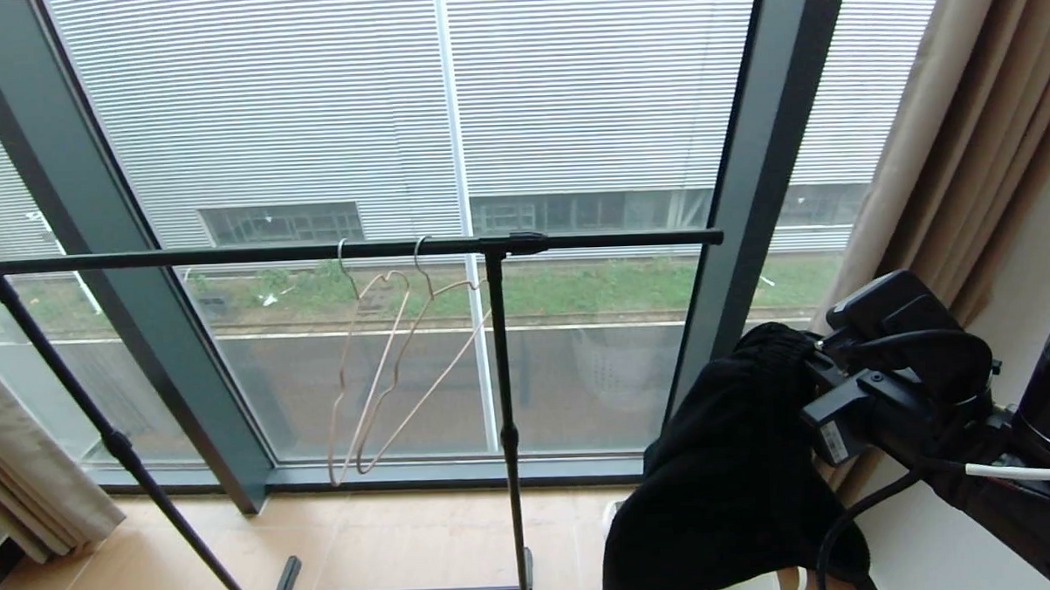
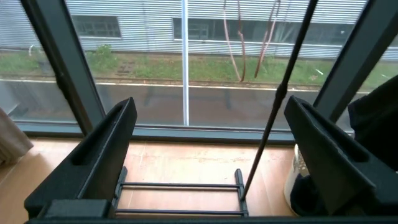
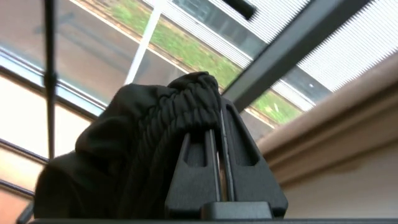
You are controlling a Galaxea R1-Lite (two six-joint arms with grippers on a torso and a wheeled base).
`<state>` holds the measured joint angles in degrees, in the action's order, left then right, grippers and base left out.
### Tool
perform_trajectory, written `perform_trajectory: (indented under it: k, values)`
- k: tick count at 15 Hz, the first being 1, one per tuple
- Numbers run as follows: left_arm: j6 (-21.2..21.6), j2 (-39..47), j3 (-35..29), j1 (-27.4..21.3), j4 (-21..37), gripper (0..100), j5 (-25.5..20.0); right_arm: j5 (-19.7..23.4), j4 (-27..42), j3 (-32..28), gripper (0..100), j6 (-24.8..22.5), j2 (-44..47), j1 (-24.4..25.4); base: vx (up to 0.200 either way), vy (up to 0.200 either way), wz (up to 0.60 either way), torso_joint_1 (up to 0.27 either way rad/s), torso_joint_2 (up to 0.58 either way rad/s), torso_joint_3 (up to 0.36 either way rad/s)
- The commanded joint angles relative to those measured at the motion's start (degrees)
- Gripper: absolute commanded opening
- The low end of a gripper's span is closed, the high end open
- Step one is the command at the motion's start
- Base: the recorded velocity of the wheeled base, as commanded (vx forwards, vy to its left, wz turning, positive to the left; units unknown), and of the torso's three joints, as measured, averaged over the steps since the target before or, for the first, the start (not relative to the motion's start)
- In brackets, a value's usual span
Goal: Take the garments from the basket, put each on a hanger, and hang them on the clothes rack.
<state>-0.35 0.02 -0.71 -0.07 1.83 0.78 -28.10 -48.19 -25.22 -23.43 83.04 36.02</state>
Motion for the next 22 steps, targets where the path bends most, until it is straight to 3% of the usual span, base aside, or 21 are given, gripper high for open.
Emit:
perform_trajectory:
  k: [1,18,22]
  values:
    - [0.0,0.0,0.0,0.0,0.0,100,0.0,0.0,0.0,-0.1,0,0.0,0.0,0.0,0.0,0.2,0.0,-0.002,0.0,0.002]
    - [-0.3,0.0,0.0,-0.1,0.0,100,0.1,0.0,0.0,1.8,0,0.0,-1.5,0.0,0.0,0.2,0.0,0.003,0.0,0.002]
    - [-0.3,0.0,0.0,-0.1,0.0,100,0.0,0.0,0.0,1.8,0,0.0,-1.0,0.0,-0.2,0.0,0.0,0.007,0.0,0.004]
